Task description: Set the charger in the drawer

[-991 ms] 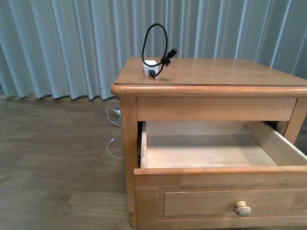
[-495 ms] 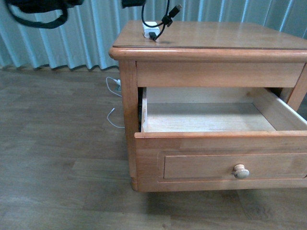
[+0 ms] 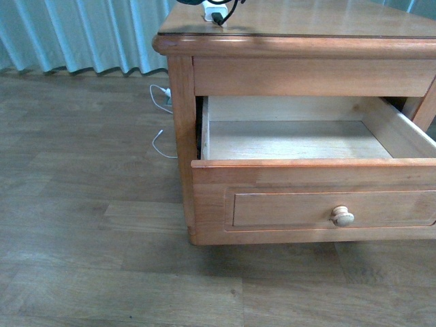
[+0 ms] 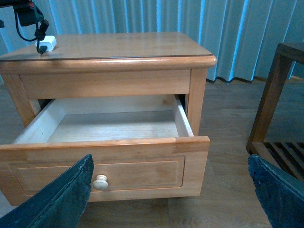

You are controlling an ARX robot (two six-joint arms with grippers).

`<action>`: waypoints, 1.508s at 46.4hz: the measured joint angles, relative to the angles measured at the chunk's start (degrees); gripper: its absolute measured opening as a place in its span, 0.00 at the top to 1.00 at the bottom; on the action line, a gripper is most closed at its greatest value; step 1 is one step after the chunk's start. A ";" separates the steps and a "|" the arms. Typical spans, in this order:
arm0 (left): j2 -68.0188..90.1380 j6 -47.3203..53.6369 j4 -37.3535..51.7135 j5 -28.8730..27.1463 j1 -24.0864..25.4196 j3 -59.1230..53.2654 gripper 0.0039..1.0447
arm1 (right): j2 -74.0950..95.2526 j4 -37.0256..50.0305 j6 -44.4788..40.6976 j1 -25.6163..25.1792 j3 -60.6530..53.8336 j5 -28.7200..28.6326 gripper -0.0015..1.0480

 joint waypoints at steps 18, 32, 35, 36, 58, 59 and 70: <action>6.82 0.00 -2.73 -1.33 -1.31 9.11 0.05 | 0.00 0.00 0.00 0.00 0.00 0.00 0.08; 9.29 -1.55 -3.43 -4.48 -1.11 12.35 0.05 | 0.00 0.00 0.00 0.02 0.00 0.00 0.08; 9.57 -2.16 -3.54 -4.66 -1.01 12.81 0.05 | 0.00 0.00 0.00 0.00 0.00 -0.02 0.08; 9.62 -2.27 -3.58 -4.68 -1.01 12.90 0.05 | 0.00 0.00 0.00 0.00 0.00 0.00 0.08; 10.51 -2.80 -4.61 -5.11 -0.87 13.64 0.35 | 0.00 0.00 0.00 0.00 0.00 0.00 0.08; 10.51 -2.78 -4.61 -5.18 -0.87 13.64 0.41 | 0.00 0.00 0.00 0.02 0.00 -0.02 0.08; 9.05 -2.78 -4.15 -5.33 -0.68 10.93 0.78 | 0.00 0.00 0.00 0.00 0.00 -0.02 0.08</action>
